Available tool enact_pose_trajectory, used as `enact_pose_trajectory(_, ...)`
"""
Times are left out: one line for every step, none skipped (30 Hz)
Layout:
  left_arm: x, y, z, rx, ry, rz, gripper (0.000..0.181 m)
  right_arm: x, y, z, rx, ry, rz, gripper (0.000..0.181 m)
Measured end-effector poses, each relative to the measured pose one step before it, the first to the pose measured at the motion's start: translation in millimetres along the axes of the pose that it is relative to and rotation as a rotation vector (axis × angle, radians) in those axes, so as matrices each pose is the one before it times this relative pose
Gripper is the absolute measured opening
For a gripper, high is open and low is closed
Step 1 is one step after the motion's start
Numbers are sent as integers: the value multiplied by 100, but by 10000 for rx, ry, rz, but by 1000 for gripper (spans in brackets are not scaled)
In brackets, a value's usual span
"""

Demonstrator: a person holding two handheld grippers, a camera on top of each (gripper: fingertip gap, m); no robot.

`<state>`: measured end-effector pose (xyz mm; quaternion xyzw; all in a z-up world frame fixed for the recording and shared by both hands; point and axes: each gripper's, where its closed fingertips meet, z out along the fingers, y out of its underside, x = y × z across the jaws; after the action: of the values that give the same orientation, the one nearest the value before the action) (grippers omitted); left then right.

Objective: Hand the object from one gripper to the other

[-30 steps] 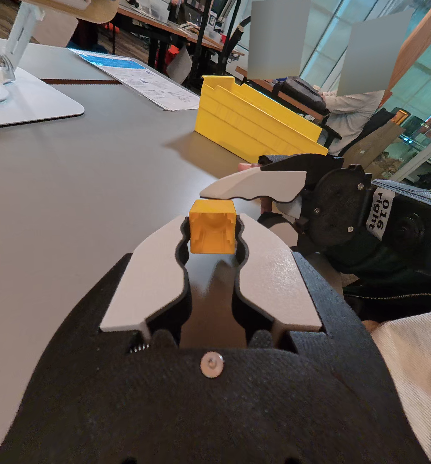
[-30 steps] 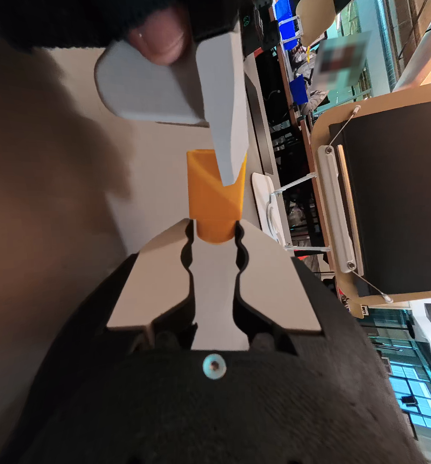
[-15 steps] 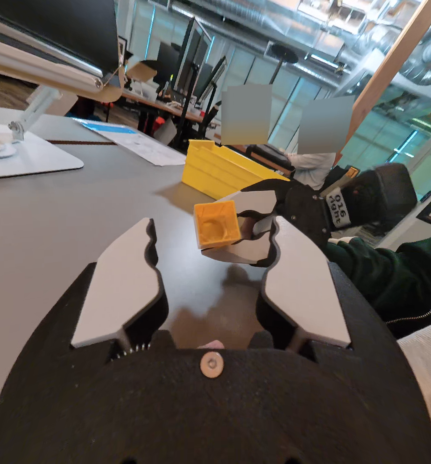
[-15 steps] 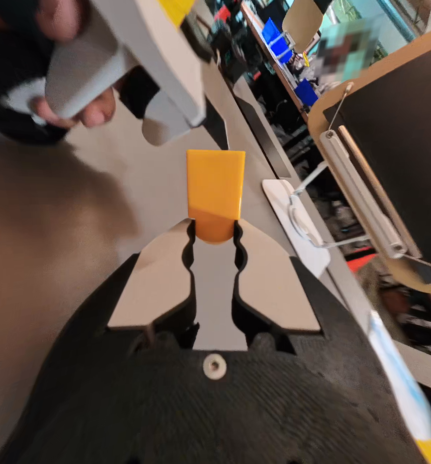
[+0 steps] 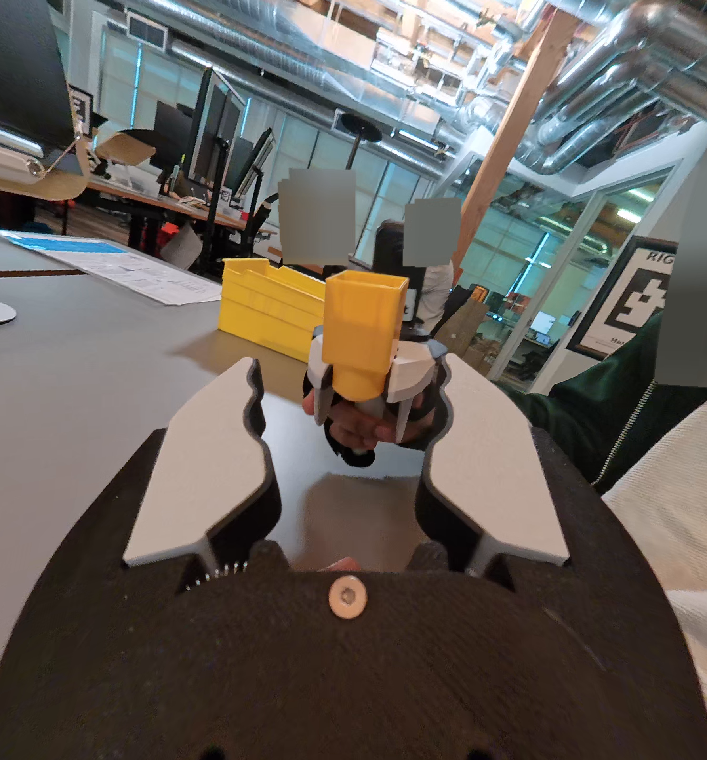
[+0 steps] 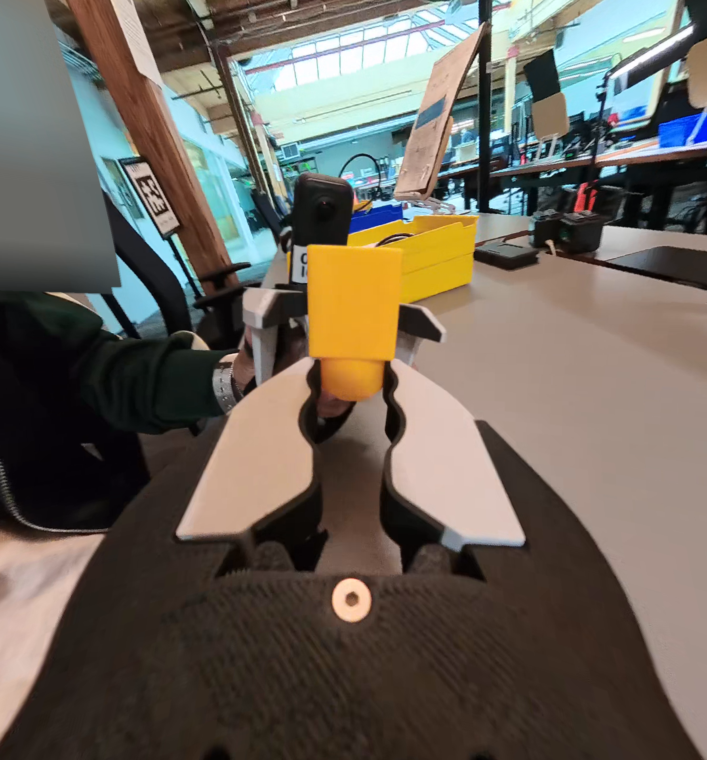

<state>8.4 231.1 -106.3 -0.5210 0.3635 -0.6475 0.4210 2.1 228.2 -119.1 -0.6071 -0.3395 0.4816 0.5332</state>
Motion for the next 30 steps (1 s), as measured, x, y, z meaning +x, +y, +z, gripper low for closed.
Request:
enact_pose_trajectory(186, -196, -27, 124, 109, -21, 78, -135, 108, 87, -22, -136, 156, 29)
enact_pose_trajectory(84, -120, -37, 74, 59, -21, 75, -171, 130, 126, -46, -136, 92, 29)
enact_pose_trajectory(122, -67, -37, 52, 97, -6, 72, -182, 122, 139, -41, -111, 46, 29)
enact_pose_trajectory(180, -61, -35, 43, 144, -28, 68, -148, 123, 163, -47, -71, 1, 29)
enact_pose_trajectory(155, -79, -23, 45, 118, -62, 65, -174, 140, 161, -56, -81, -8, 29)
enact_pose_trajectory(131, -102, -24, 72, 100, -35, 63, -179, 142, 163, -63, -92, 6, 29)
enact_pose_trajectory(88, -91, -27, 67, 72, -12, 60, -162, 142, 154, -66, -87, 11, 29)
enact_pose_trajectory(47, -40, -38, 35, 39, 9, 58, -134, 96, 120, -37, -81, 18, 29)
enact_pose_trajectory(36, 1, -25, -7, 41, 17, 56, -107, 70, 104, -19, -62, 27, 29)
enact_pose_trajectory(88, 7, -5, -20, 58, 23, 54, -74, 54, 88, -15, -42, 20, 29)
enact_pose_trajectory(96, 6, 11, -18, 54, 34, 52, -46, 31, 56, 5, -38, 22, 29)
enact_pose_trajectory(93, 29, 17, -22, 47, 42, 51, -44, 22, 51, -3, -27, 32, 29)
enact_pose_trajectory(66, 60, 43, -39, 31, 39, 49, -24, 28, 37, -8, -20, 19, 29)
enact_pose_trajectory(56, 103, 57, -58, 20, 32, 48, -23, 15, 22, 4, -15, 6, 29)
enact_pose_trajectory(55, 86, 55, -43, 26, 31, 47, -42, 6, 32, 4, -23, 12, 29)
enact_pose_trajectory(68, 77, 72, -39, 24, 23, 46, -39, 8, 37, -6, -25, 12, 29)
enact_pose_trajectory(68, 64, 54, -35, 32, 30, 45, -21, 24, 22, -7, -7, -1, 29)
enact_pose_trajectory(84, 53, 43, -31, 32, 43, 43, -17, 10, 24, -4, -5, -6, 29)
enact_pose_trajectory(56, 61, 35, -41, 18, 45, 40, -15, 28, 20, -12, -7, 3, 29)
enact_pose_trajectory(68, 36, 28, -29, 25, 63, 37, 7, 33, 18, -18, 2, 3, 29)
enact_pose_trajectory(14, 15, 25, -13, -13, 43, 36, 16, 27, 11, -12, 12, -4, 29)
enact_pose_trajectory(-17, 8, 14, -8, -24, 39, 36, 17, 14, 5, -2, -5, 15, 29)
enact_pose_trajectory(-28, 27, 24, -15, -27, 25, 36, 26, 22, 1, -10, -3, 18, 29)
enact_pose_trajectory(-33, 40, 10, -31, -27, 6, 36, 37, 46, -3, -26, 8, 8, 29)
enact_pose_trajectory(-49, 42, 12, -30, -41, 16, 37, 65, 69, 6, -32, 24, 28, 29)
enact_pose_trajectory(-68, 28, -4, -38, -62, 50, 36, 92, 56, 1, -22, 27, 43, 29)
enact_pose_trajectory(-75, 31, -14, -49, -81, 74, 36, 93, 39, -11, -8, 30, 42, 29)
enact_pose_trajectory(-79, 13, -27, -48, -95, 95, 36, 170, 38, -34, -6, 67, 40, 31)
enact_pose_trajectory(-134, -28, -58, -26, -146, 120, 36, 287, -6, -54, 14, 148, 59, 38)
enact_pose_trajectory(-254, -102, -111, 8, -243, 161, 36, 250, -101, -100, 67, 122, 38, 44)
